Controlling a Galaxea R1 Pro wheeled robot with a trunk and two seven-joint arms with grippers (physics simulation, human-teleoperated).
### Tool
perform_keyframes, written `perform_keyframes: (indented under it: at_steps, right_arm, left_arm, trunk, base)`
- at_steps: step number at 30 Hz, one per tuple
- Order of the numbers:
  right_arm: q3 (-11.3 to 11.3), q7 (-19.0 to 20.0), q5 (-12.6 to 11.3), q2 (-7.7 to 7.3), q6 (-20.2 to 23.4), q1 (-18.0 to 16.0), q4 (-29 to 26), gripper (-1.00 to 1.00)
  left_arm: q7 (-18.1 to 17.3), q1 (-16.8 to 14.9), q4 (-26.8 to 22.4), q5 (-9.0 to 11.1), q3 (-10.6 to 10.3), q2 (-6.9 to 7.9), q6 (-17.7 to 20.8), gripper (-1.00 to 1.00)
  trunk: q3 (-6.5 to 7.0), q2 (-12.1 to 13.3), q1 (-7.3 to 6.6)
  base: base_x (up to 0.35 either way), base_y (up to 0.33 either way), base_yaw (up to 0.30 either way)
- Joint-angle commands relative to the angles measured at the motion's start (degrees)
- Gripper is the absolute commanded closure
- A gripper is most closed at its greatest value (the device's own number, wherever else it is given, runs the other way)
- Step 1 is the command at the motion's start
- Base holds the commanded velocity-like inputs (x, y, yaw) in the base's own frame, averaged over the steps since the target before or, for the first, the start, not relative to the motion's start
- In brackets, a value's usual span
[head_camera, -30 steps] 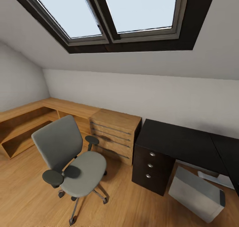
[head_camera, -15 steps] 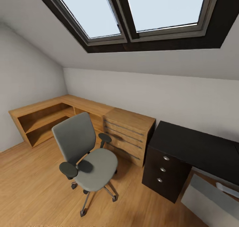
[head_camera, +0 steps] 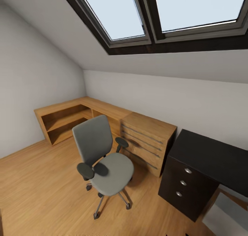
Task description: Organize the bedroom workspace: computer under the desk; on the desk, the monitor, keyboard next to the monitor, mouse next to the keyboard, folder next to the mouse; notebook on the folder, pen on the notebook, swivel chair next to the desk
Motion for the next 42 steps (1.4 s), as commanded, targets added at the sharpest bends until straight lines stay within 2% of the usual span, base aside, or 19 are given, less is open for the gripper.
perform_keyframes:
  at_steps: [1,6,15,25,42]
  right_arm:
    - [0.51,-0.61,0.01,-0.06,-0.04,-0.03,-0.04,-1.0]
    - [0.65,-0.66,0.08,-0.02,-0.82,-0.03,0.32,-1.0]
    - [0.75,-0.83,0.11,0.29,-7.22,0.03,2.55,-1.0]
    - [0.85,-6.58,0.25,0.75,-11.12,0.04,3.02,-1.0]
    - [0.83,-7.62,0.33,1.06,-12.0,0.12,3.04,-1.0]
  left_arm:
    - [0.38,-0.06,0.06,0.31,-0.51,-0.01,-1.08,-1.0]
    - [0.36,-0.06,0.17,0.34,-0.55,-0.05,-2.34,-1.0]
    - [0.35,-0.06,0.19,0.21,-0.68,-0.12,-2.65,-1.0]
    - [0.35,-0.06,0.2,0.03,-0.81,-0.27,-2.67,-1.0]
    - [0.24,-0.06,0.2,-0.27,-0.91,-0.36,-2.64,-1.0]
  trunk:
    - [-0.13,-0.13,0.03]
    - [-0.13,-0.13,0.03]
    - [-0.13,-0.13,0.03]
    - [-0.13,-0.13,0.03]
    - [-0.3,-0.13,0.03]
  base:
    - [0.0,0.0,0.285]
    - [0.0,0.0,0.287]
    - [0.0,0.0,0.288]
    - [0.0,0.0,0.289]
    - [0.0,-0.002,0.287]
